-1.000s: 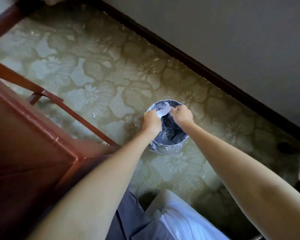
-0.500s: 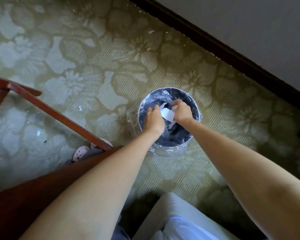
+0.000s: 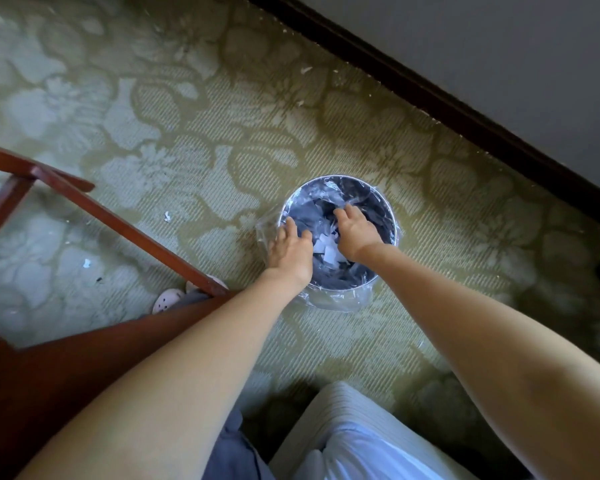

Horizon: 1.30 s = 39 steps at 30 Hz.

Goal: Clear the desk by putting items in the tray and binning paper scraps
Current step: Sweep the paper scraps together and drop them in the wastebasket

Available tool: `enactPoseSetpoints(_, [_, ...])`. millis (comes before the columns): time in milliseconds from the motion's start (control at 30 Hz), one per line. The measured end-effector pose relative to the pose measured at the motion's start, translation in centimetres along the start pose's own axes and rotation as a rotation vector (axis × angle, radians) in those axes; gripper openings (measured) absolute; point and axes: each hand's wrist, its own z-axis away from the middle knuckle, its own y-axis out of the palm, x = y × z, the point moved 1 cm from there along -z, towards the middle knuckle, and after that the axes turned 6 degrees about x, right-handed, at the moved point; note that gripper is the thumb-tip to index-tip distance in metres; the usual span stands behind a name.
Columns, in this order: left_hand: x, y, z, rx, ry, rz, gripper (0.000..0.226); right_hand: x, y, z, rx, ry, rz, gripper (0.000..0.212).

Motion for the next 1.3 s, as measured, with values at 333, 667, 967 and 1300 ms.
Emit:
enactPoseSetpoints(333, [-1.3,-6.8,11.6,-0.267,-0.061,-0.044,0.042,5.2,-7.4,11.1,-0.251,-0.088,0.431,0.039])
enactPoseSetpoints(667, [0.4,-15.1,33.4,-0.839,-0.096,0.075,0.031,15.4,-15.6,29.8,-0.774,-0.367,0.241,0.021])
enactPoseSetpoints(967, [12.6,-8.9,49.5,-1.108,-0.421,0.233,0.034,30.3,-8.7,42.0,-0.852,-0.873,0.228,0.025])
enactPoseSetpoints(1300, [26.8,2.6,56.6,-0.948,-1.052,0.526,0.047,44.7,5.1,45.5,-0.533,-1.267,0.475,0.024])
